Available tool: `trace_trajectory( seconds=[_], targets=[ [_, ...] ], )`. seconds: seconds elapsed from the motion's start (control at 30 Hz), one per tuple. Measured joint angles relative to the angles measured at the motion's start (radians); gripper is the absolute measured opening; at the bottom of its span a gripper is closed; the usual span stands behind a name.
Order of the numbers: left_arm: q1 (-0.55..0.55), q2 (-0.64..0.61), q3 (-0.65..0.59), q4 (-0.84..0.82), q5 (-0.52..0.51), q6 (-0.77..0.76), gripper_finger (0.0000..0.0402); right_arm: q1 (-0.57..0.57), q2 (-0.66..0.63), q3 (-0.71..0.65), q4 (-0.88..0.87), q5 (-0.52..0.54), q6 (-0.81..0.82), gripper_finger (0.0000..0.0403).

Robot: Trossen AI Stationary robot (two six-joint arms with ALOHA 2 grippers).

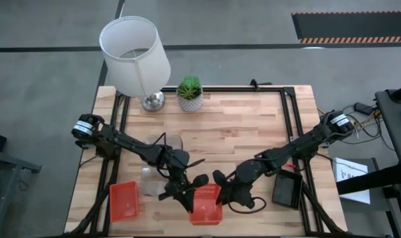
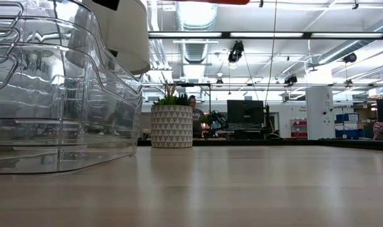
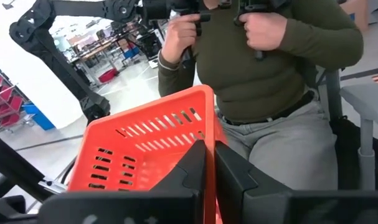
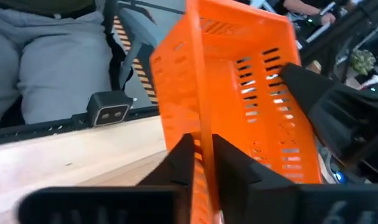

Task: Stack baskets by color
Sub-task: Stack the top orange bin on the bottom stacked orange bins

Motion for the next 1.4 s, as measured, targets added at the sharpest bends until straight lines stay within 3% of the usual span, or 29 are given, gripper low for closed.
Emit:
trace_trajectory(
  seconds=[0.07,0.27,0.47,0.7,0.87,1.07,1.17,1.4],
  targets=[
    [0.001,0.000,0.000,0.000,-0.001,0.000,0.0000,0.000,-0.002,-0.001,-0.010,-0.007,-0.019,0.0021],
    [0.005,0.000,0.000,0.004,-0.060,-0.062,0.0019,0.000,-0.026,-0.001,-0.051,-0.010,-0.027,0.0010],
    [0.027,0.000,0.000,-0.010,-0.087,-0.137,0.0088,0.000,-0.034,0.005,-0.120,0.002,-0.001,0.0009],
    [0.061,-0.017,0.000,-0.077,-0.148,-0.215,0.0161,0.000,-0.035,0.126,-0.415,0.024,0.037,0.0008],
    [0.073,-0.065,0.002,-0.261,-0.267,-0.236,0.0188,-0.002,-0.035,0.219,-0.647,0.070,0.151,0.0008],
    [0.057,-0.177,0.002,-0.467,-0.582,-0.240,0.0191,-0.002,-0.035,0.253,-0.821,0.191,0.307,0.0008],
    [0.037,-0.224,0.002,-0.468,-0.692,-0.239,0.0191,-0.002,-0.034,0.251,-0.859,0.269,0.357,0.0008],
    [0.027,-0.203,0.002,-0.347,-0.712,-0.212,0.0191,-0.002,-0.033,0.245,-0.858,0.284,0.367,0.0008]
  ],
)
